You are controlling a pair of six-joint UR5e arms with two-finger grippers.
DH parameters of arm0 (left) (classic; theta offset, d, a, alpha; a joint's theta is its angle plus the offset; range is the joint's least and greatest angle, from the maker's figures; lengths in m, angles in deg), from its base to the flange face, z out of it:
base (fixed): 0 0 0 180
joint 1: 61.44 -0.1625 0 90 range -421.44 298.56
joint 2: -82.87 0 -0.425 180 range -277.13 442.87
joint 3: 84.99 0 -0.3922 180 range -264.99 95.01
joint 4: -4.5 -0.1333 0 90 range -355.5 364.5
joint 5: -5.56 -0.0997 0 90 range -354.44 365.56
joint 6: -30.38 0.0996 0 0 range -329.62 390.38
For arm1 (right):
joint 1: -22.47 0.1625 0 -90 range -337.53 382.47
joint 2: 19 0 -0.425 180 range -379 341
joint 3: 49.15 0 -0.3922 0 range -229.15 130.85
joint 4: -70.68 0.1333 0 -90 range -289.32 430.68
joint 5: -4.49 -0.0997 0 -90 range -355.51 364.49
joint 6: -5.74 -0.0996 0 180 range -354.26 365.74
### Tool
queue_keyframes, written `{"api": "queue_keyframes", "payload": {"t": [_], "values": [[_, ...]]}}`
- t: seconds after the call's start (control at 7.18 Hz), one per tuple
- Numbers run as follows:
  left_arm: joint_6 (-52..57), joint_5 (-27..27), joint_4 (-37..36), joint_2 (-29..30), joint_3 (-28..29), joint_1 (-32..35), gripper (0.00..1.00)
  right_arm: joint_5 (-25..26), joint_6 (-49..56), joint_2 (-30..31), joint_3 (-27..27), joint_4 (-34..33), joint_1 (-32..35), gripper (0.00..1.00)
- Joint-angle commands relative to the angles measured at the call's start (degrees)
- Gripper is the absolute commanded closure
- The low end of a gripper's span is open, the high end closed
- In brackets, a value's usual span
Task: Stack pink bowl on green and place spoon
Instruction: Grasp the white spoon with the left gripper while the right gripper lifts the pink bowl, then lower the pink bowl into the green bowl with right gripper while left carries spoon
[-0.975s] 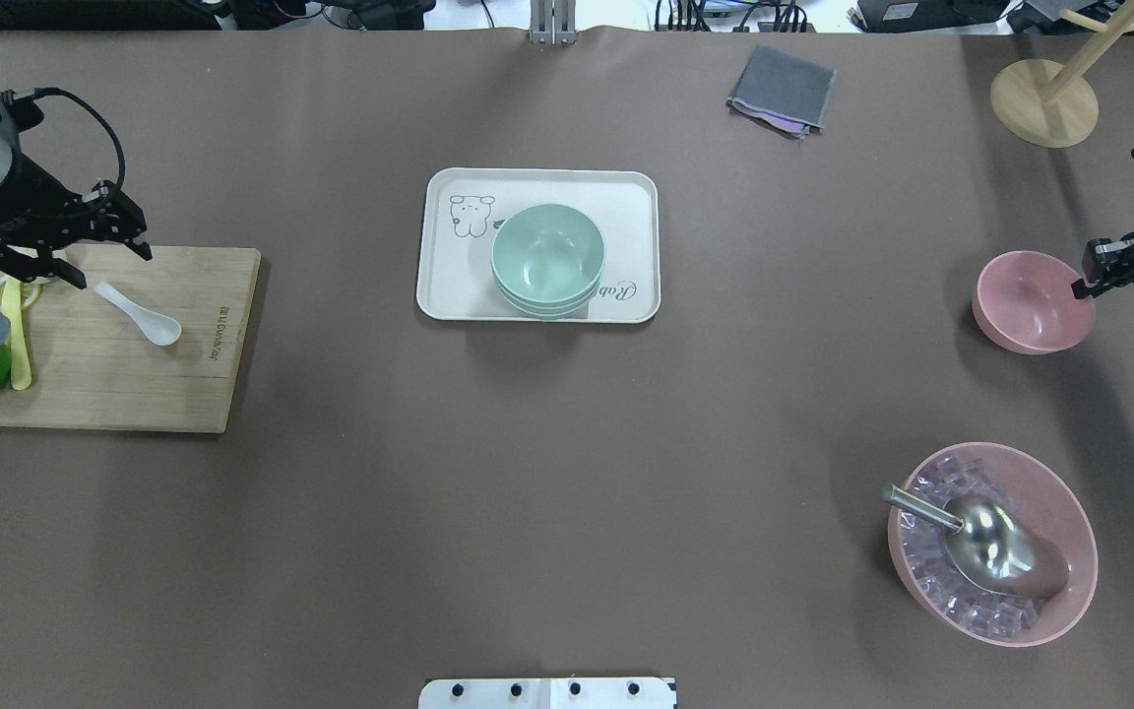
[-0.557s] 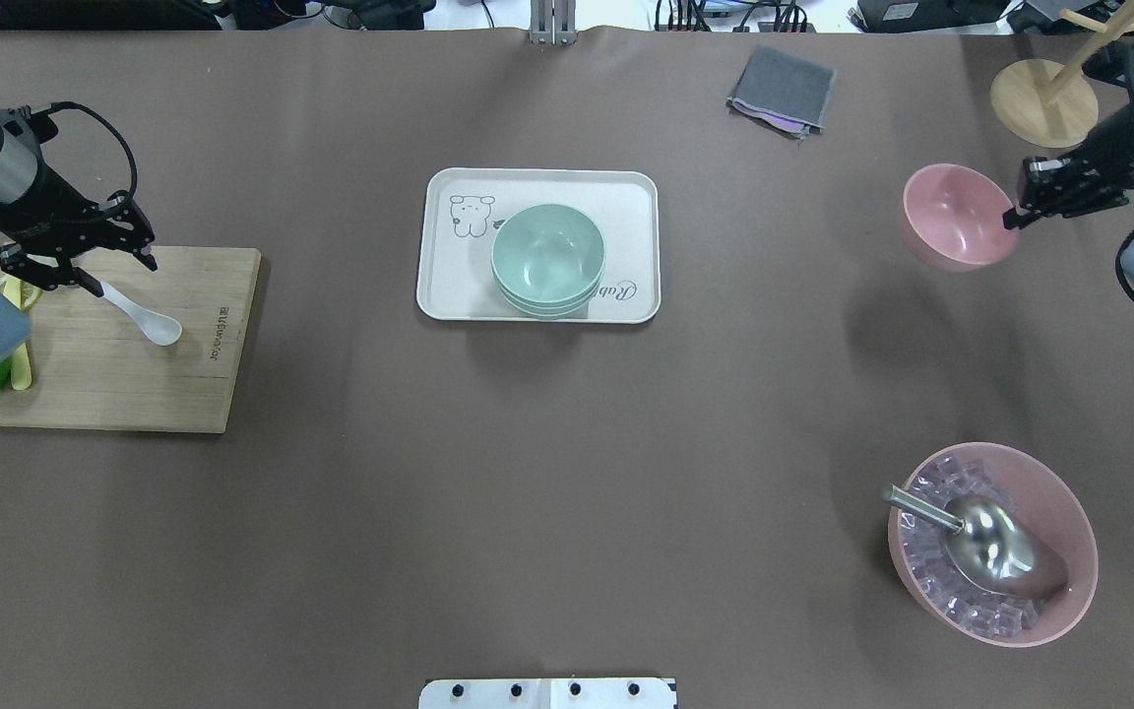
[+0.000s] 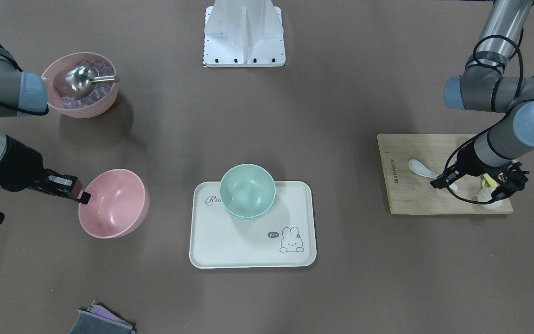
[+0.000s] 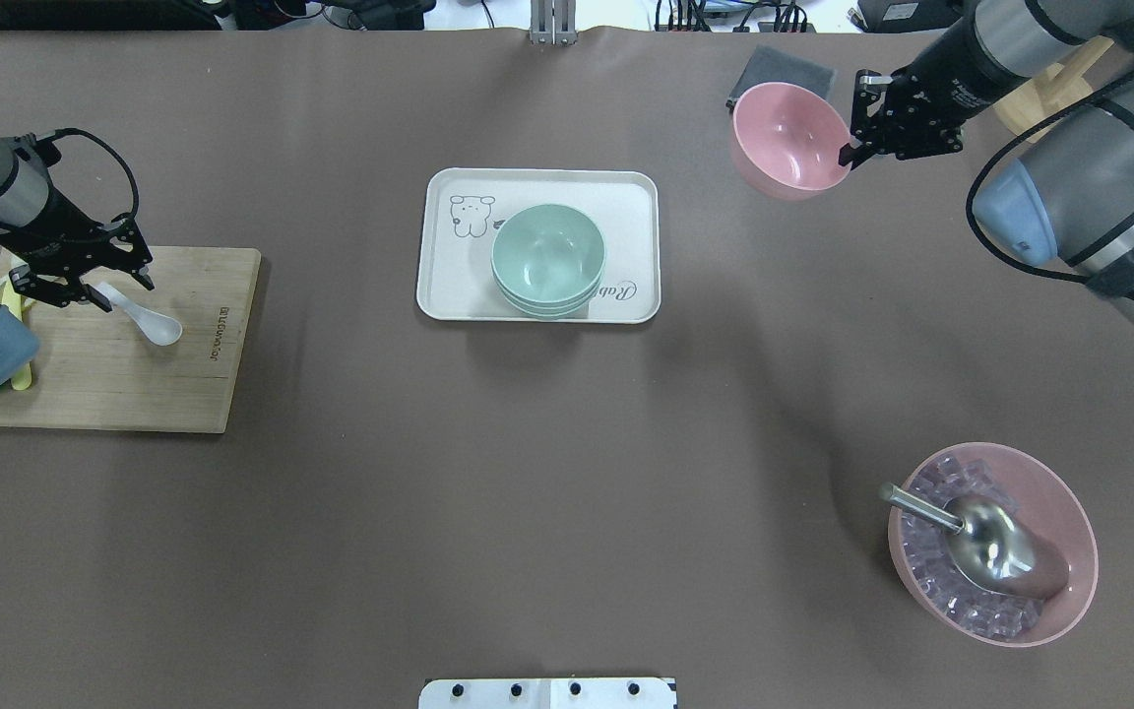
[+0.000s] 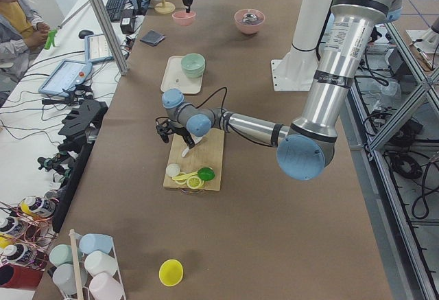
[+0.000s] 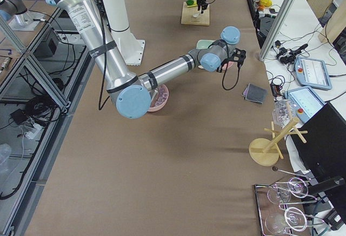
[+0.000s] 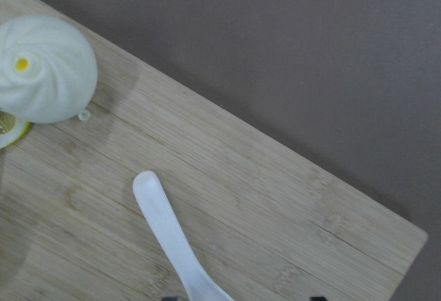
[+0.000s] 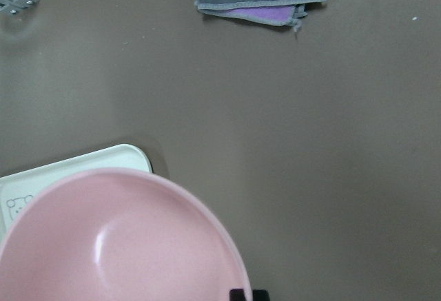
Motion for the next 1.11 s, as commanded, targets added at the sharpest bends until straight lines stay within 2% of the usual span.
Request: {"api": "queue_keyframes", "payload": {"t": [0.0, 0.14, 0.28, 0.42, 0.56, 0.97], "values": [[-0.6, -0.5, 0.3, -1.1, 0.0, -0.8, 0.44, 3.4, -7.2, -3.8, 1.0, 0.0, -3.6, 1.00], [-0.8, -0.5, 0.3, -1.1, -0.1, -0.8, 0.51, 4.8, -10.0, -5.2, 1.1, 0.0, -4.8, 1.00], [-1.2, -0.6, 0.3, -1.2, 0.2, -0.8, 0.63, 6.3, -10.9, -6.3, 0.9, 0.0, -6.6, 1.00], [-1.4, -0.6, 0.3, -1.2, 0.1, -0.8, 0.77, 8.3, -12.4, -7.6, 0.7, 0.0, -8.0, 1.00], [-1.3, -0.5, 0.3, -1.2, 0.1, -0.8, 0.99, 8.7, -14.0, -8.5, 0.6, 0.0, -8.9, 1.00], [-1.4, -0.2, 0.3, -1.0, -0.4, -0.8, 1.00, 15.8, -17.6, -10.8, 0.3, 0.0, -13.2, 1.00]]}}
